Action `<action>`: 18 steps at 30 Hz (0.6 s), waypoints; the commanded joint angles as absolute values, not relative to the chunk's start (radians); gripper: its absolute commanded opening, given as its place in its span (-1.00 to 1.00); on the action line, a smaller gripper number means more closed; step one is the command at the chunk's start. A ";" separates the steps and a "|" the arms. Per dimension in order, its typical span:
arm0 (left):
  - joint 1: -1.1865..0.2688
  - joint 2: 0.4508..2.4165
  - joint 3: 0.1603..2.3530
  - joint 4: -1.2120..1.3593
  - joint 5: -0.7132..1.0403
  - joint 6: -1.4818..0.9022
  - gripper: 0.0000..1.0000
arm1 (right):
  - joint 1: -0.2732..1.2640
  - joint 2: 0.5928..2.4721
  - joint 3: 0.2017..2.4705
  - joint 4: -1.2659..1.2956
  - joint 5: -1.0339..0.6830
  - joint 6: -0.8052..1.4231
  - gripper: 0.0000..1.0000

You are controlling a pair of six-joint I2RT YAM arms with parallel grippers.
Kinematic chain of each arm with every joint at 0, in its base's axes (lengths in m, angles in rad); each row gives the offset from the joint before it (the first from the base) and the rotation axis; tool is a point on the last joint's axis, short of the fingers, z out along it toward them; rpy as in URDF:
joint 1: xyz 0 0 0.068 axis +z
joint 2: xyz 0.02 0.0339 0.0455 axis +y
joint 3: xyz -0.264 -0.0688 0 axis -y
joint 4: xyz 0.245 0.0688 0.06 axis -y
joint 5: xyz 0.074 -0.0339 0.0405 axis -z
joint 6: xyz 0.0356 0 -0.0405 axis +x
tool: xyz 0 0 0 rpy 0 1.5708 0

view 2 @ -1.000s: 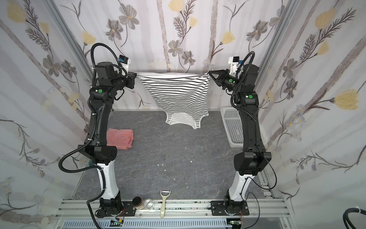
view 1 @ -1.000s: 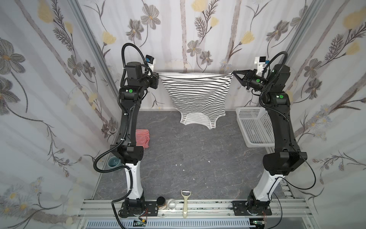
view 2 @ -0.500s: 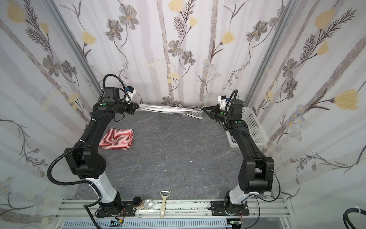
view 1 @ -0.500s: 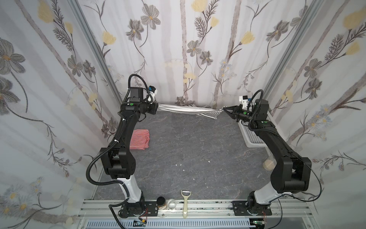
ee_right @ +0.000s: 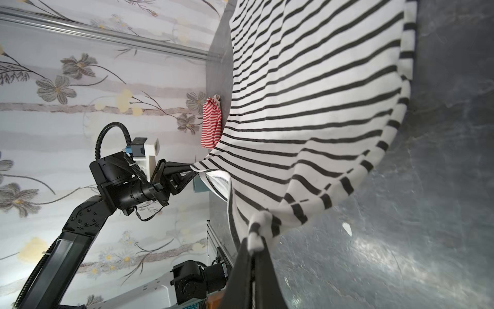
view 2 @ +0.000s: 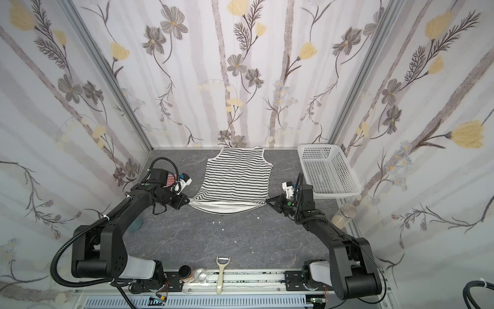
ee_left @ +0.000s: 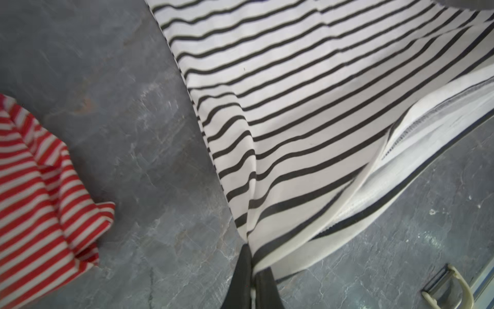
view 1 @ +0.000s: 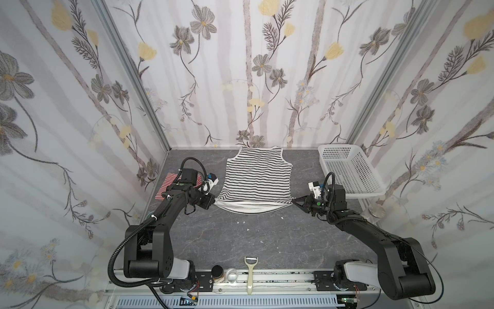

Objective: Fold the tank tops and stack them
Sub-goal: 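Swing the stretched shirt away from the robot with both grippers, then lay the striped shirt flat on the table, drawing both grippers toward the robot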

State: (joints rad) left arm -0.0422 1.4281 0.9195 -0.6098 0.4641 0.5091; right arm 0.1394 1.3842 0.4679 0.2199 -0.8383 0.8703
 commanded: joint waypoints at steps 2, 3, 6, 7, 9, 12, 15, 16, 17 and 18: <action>-0.041 1.411 0.856 -0.601 0.435 0.594 -1.00 | 0.152 1.268 0.371 0.221 -0.774 0.873 -1.00; -0.042 1.411 0.844 -0.603 0.429 0.604 -1.00 | 0.152 1.235 0.350 0.205 -0.766 0.876 -1.00; -0.041 1.422 0.826 -0.610 0.414 0.626 -1.00 | 0.152 1.147 0.310 0.125 -0.728 0.864 -1.00; -0.043 1.424 0.822 -0.613 0.413 0.632 -1.00 | 0.152 1.124 0.291 0.107 -0.716 0.864 -1.00; -0.044 1.428 0.814 -0.619 0.414 0.639 -1.00 | 0.151 1.089 0.251 0.098 -0.701 0.872 -1.00; -0.051 1.439 0.804 -0.620 0.410 0.648 -1.00 | 0.152 1.048 0.185 0.100 -0.684 0.891 -1.00; -0.064 1.457 0.796 -0.624 0.404 0.650 -1.00 | 0.152 1.008 0.136 0.087 -0.665 0.902 -1.00; -0.069 1.464 0.792 -0.627 0.398 0.655 -1.00 | 0.152 0.992 0.118 0.092 -0.661 0.913 -1.00; -0.074 1.470 0.787 -0.628 0.391 0.661 -1.00 | 0.152 0.978 0.103 0.092 -0.660 0.918 -1.00; -0.079 1.475 0.782 -0.629 0.382 0.665 -1.00 | 0.152 0.965 0.096 0.079 -0.652 0.917 -1.00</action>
State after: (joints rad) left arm -0.0719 1.4639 0.7918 -0.6106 0.4171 0.6289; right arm 0.1513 0.9878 0.1146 0.0826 -0.6964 0.8940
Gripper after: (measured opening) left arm 0.050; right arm 0.049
